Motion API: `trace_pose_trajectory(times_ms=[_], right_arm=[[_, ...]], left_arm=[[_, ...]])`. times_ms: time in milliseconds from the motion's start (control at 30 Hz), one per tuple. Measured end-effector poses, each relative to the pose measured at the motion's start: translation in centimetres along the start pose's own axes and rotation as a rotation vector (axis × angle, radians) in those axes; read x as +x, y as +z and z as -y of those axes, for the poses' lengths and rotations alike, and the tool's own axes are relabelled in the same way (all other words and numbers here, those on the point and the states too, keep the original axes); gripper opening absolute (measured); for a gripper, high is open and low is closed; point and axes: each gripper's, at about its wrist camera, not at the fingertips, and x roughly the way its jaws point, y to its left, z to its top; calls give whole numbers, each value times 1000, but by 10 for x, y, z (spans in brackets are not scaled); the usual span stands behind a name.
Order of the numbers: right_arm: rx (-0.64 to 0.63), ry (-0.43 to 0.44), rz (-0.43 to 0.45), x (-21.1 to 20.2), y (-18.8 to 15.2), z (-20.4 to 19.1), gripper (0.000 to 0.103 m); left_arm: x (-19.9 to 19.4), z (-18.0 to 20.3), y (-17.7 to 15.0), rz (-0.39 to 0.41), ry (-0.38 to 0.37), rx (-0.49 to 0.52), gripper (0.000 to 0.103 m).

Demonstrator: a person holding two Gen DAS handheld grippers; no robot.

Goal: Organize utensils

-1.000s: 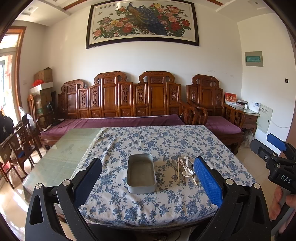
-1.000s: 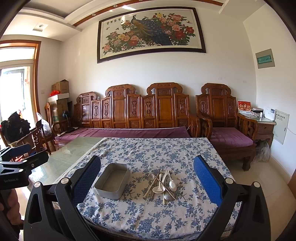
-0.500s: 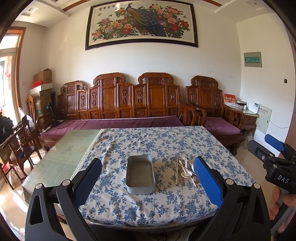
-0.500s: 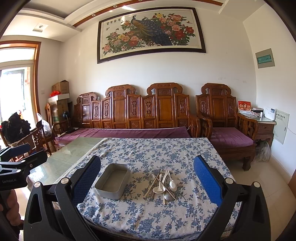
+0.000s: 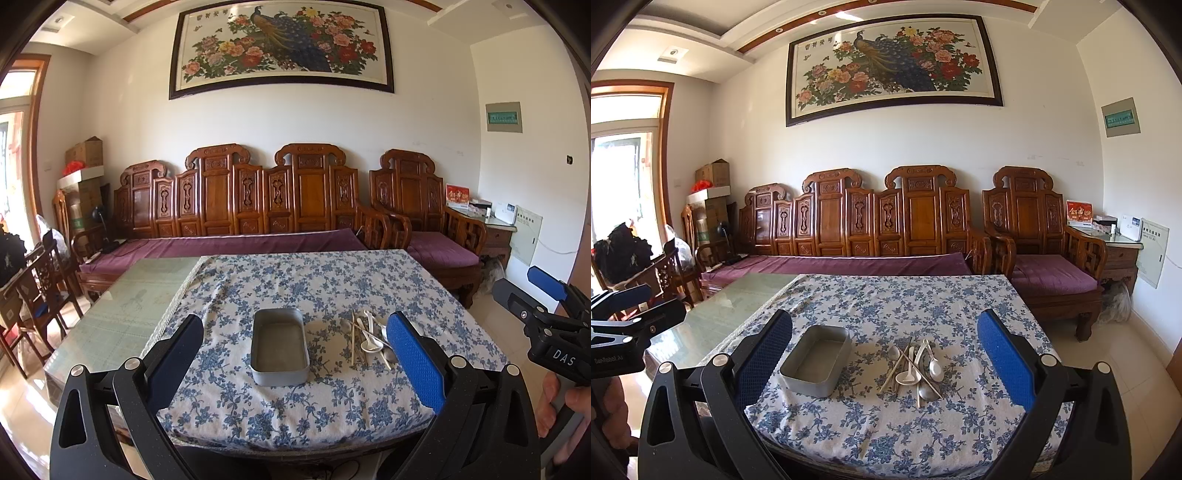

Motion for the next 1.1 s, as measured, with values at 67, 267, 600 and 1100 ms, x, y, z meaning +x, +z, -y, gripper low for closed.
trace_pose_trajectory(times_ms=[67,267,600,1100], right_arm=[[1,3,-5,0,1,0,100],[12,3,-29,13,-4,10,100],[15,2,-97,60,-29,36,100],[6,-21,-194,155,-48,77,79]], left_arm=[[3,1,-1,-11,1,8,96],[21,2,-8,-54,-10,14,96],[78,4,-27,-158,-41,36,96],[179,16,-38,-303,-135,102,96]])
